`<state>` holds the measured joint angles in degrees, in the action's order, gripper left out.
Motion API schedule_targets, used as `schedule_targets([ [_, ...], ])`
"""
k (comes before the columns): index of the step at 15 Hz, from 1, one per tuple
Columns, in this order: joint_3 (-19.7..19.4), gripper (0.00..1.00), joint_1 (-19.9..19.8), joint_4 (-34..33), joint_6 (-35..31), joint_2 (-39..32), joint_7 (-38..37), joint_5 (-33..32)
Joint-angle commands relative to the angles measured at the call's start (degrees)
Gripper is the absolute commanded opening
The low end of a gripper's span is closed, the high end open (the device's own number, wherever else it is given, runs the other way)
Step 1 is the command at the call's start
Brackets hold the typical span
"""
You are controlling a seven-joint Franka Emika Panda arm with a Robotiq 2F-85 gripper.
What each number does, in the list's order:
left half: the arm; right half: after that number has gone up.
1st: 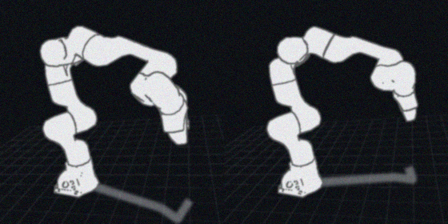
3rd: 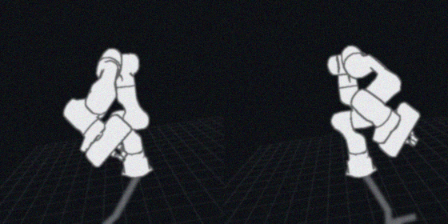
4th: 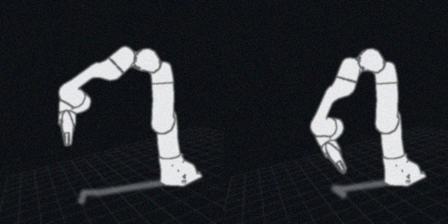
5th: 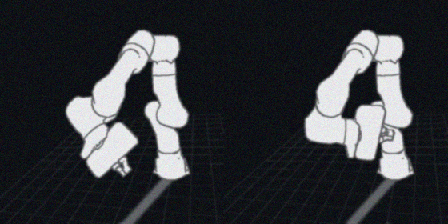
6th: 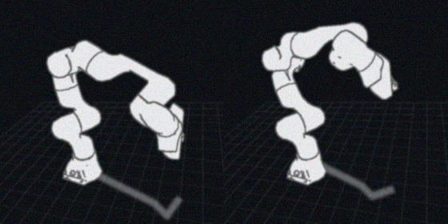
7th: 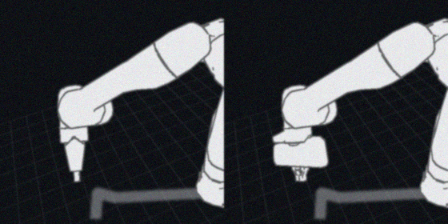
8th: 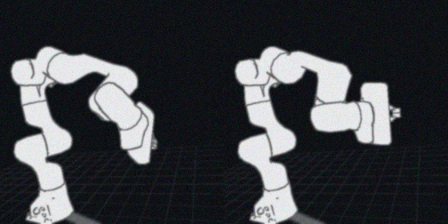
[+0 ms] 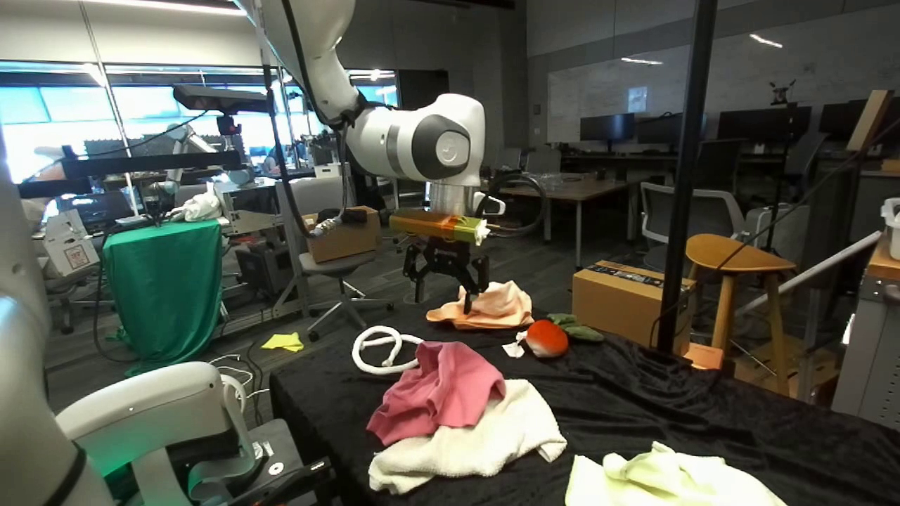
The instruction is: Pile the t-shirts, ropes, radish and towel together
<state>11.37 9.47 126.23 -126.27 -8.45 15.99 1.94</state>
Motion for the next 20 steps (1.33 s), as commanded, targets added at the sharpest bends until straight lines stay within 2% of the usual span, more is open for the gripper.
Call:
schedule_targets([
  [1, 0.3, 1.0, 1.9, -4.0, 0.3, -0.4, -5.1, -4.5],
  [4, 0.1, 1.0, 2.5, -8.0, 0.5, -1.6, -6.7, -6.8],
  [10, 0.6, 1.0, 2.4, -18.4, 1.6, -5.9, -5.9, -4.8],
  [14, 1.3, 1.0, 3.2, -23.2, -3.1, -10.3, -7.4, -2.8],
  [20, 1.0, 1.0, 6.7, -27.9, -11.8, -18.7, -13.1, -4.4],
])
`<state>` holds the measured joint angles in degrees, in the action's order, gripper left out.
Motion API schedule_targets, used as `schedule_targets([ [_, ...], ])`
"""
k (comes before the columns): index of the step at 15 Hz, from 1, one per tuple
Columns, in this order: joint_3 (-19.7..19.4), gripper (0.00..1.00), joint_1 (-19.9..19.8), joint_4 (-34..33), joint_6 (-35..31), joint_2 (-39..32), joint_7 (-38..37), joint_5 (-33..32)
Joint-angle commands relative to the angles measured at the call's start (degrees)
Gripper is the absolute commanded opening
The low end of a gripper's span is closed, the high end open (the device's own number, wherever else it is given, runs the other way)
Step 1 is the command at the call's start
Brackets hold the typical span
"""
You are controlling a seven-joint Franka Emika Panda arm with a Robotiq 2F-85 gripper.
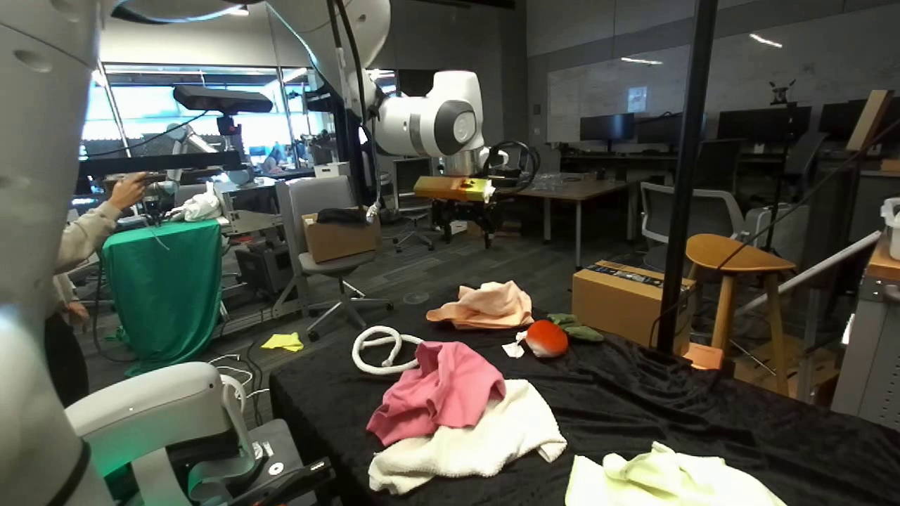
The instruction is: Pile the t-shirts, ropes, radish and towel together
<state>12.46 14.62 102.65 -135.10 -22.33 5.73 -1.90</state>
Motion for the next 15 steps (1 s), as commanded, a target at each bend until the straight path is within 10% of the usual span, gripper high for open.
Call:
schedule_targets([
  [1, -0.4, 1.0, 2.1, -4.7, -4.6, -6.2, -3.7, -0.8],
  [15, -9.4, 1.0, 9.0, -10.6, -18.3, -20.0, -16.8, -5.8],
])
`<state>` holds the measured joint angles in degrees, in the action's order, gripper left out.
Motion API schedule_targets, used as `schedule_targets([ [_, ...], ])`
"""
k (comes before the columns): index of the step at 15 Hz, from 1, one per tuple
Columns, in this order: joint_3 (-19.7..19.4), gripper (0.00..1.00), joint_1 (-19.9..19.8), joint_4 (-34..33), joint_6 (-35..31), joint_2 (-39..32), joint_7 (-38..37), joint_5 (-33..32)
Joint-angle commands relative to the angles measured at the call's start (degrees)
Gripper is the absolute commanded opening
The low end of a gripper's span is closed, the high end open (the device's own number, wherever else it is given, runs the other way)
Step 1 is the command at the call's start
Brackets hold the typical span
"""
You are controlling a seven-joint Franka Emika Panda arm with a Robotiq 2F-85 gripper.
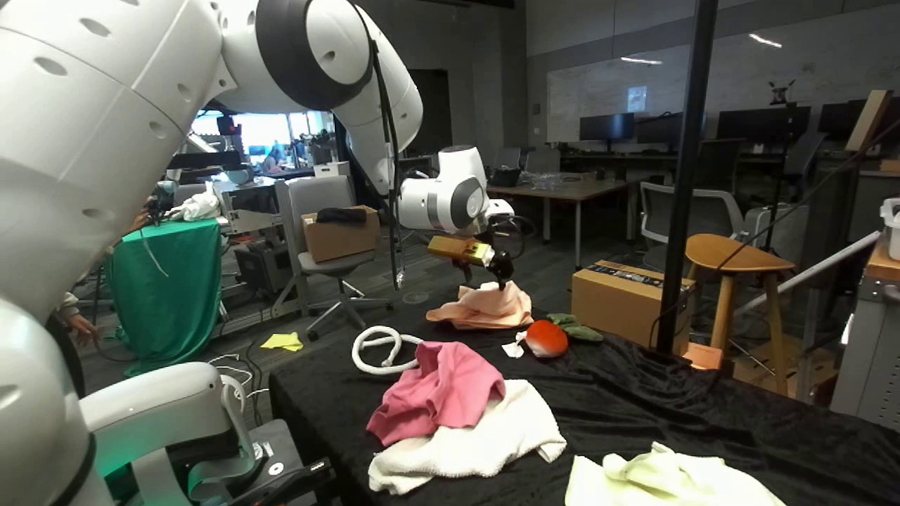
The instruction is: Pile the t-shirts, ropes, radish and towel together
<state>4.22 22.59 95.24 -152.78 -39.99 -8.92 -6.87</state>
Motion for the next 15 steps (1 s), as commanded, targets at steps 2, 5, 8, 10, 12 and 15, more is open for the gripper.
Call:
schedule_targets([
  [2, -0.5, 1.0, 0.7, -3.9, -0.6, -3.1, -1.8, -0.2],
  [5, -0.2, 1.0, 0.4, -5.1, -0.9, -4.4, -1.5, 0.0],
  [8, 0.7, 1.0, -0.6, -6.6, 0.1, -5.9, -0.6, 0.9],
  [10, 1.5, 1.0, -1.1, -7.1, 0.6, -6.8, 0.0, 1.8],
  [12, 2.7, 1.0, -1.7, -7.2, 0.7, -7.2, 0.6, 2.7],
  [15, 4.4, 1.0, -2.4, -7.7, 1.0, -8.3, 1.0, 4.1],
])
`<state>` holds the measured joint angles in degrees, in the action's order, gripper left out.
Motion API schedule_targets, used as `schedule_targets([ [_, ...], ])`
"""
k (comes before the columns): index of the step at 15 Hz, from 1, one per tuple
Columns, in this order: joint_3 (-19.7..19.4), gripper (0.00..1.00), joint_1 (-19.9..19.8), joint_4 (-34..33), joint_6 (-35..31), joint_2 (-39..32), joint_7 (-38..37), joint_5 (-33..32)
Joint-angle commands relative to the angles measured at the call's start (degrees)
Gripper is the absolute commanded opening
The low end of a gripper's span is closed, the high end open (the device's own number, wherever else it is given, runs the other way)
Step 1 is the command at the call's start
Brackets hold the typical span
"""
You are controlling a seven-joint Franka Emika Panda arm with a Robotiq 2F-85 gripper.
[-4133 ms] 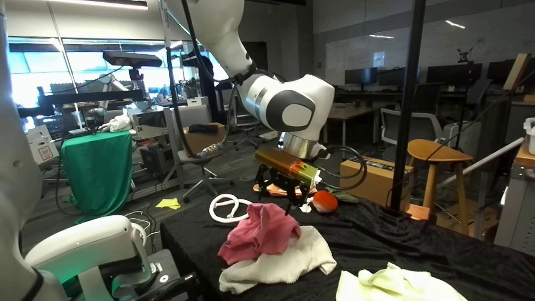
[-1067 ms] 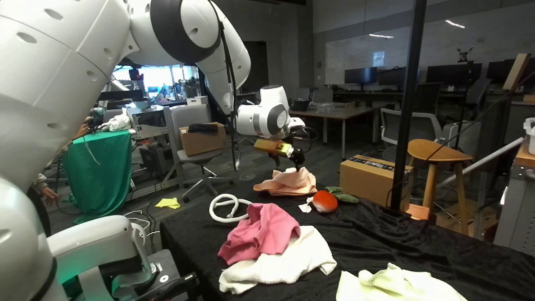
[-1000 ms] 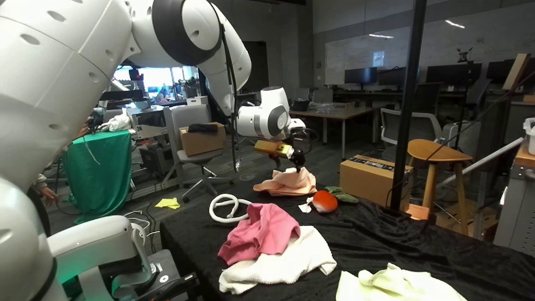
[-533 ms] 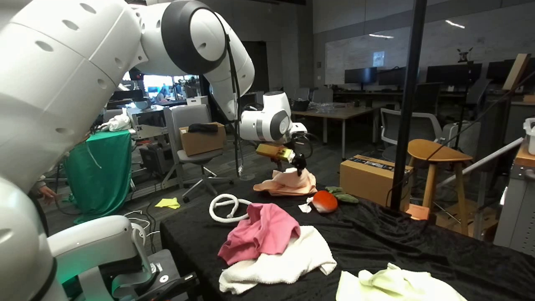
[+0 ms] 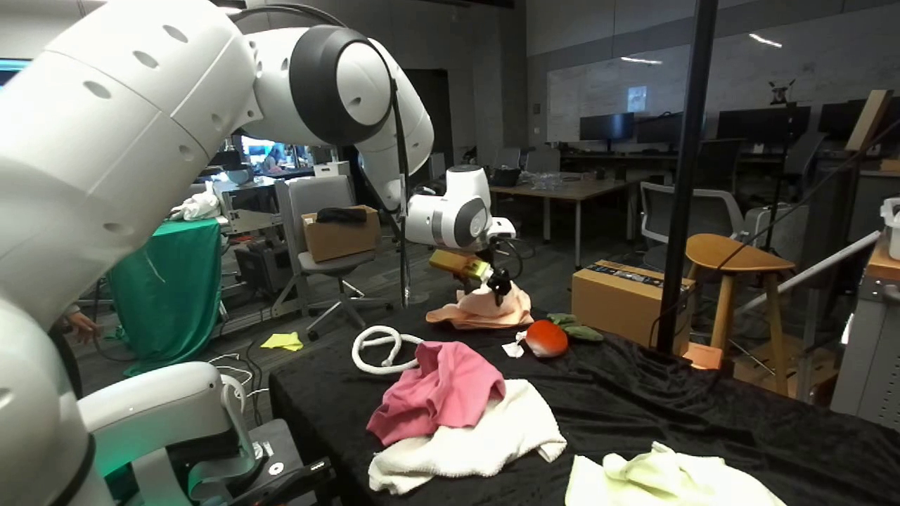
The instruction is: Pile the t-shirts, ropes, radish and towel together
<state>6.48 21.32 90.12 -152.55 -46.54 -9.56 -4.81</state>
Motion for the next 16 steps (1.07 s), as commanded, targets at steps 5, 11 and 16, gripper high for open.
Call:
schedule_targets([
  [5, 2.5, 0.9, -1.4, -3.8, 0.9, -3.2, 1.8, 3.0],
  [11, 1.4, 0.35, -1.4, -4.1, 2.0, -2.8, 1.2, 2.5],
  [16, 4.1, 0.05, -3.7, -2.7, 10.7, 0.1, 6.0, 3.2],
])
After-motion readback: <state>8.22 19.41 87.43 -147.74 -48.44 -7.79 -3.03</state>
